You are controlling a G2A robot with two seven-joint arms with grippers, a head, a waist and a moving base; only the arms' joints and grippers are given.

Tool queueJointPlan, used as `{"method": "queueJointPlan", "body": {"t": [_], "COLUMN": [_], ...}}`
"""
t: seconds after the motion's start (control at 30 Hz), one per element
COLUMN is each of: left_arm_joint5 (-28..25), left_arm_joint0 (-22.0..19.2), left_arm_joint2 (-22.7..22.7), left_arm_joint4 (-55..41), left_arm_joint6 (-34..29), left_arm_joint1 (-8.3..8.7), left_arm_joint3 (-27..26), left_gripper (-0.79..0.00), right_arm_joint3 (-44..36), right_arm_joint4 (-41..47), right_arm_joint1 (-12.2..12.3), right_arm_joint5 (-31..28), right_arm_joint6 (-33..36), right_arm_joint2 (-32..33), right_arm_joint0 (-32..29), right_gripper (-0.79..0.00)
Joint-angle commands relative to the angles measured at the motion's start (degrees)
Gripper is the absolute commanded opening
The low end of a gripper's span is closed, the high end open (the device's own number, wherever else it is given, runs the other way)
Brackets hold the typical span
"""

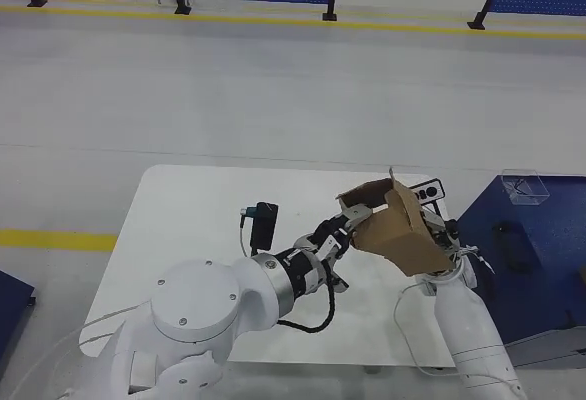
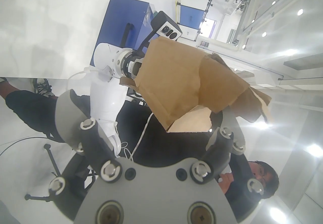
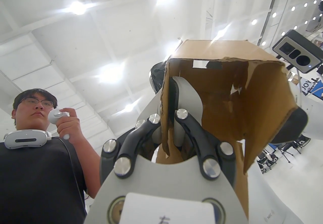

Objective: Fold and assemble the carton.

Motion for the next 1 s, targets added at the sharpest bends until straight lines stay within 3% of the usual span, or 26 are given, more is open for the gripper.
{"method": "queueJointPlan", "body": {"t": [0.0, 0.27, 0.67, 0.97], "left_arm_joint5": [0.0, 0.0, 0.0, -0.16], "left_arm_joint0": [-0.06, 0.06, -1.14, 1.59], "left_arm_joint2": [-0.86, -4.2, -2.21, -6.19], "left_arm_joint4": [-0.28, -1.5, -4.23, -4.6], "left_arm_joint6": [0.56, 4.12, 6.8, 8.02], "left_arm_joint1": [-0.03, -0.42, -0.42, 0.24], "left_arm_joint3": [-0.31, -1.23, 1.06, -3.55], "left_gripper": [0.0, 0.0, 0.0, 0.0], "right_arm_joint3": [0.03, -1.13, -3.25, -2.85], "right_arm_joint4": [0.0, -0.77, -2.29, 0.7], "right_arm_joint1": [-0.03, -0.14, 0.21, 0.14], "right_arm_joint5": [0.28, 2.77, 4.2, 2.41], "right_arm_joint6": [0.0, 0.82, 0.82, 0.82], "right_arm_joint2": [0.17, -0.3, 0.4, 1.6], "right_arm_joint0": [-0.01, -0.2, -1.3, -1.43], "right_gripper": [-0.785, -0.785, -0.785, -0.785]}}
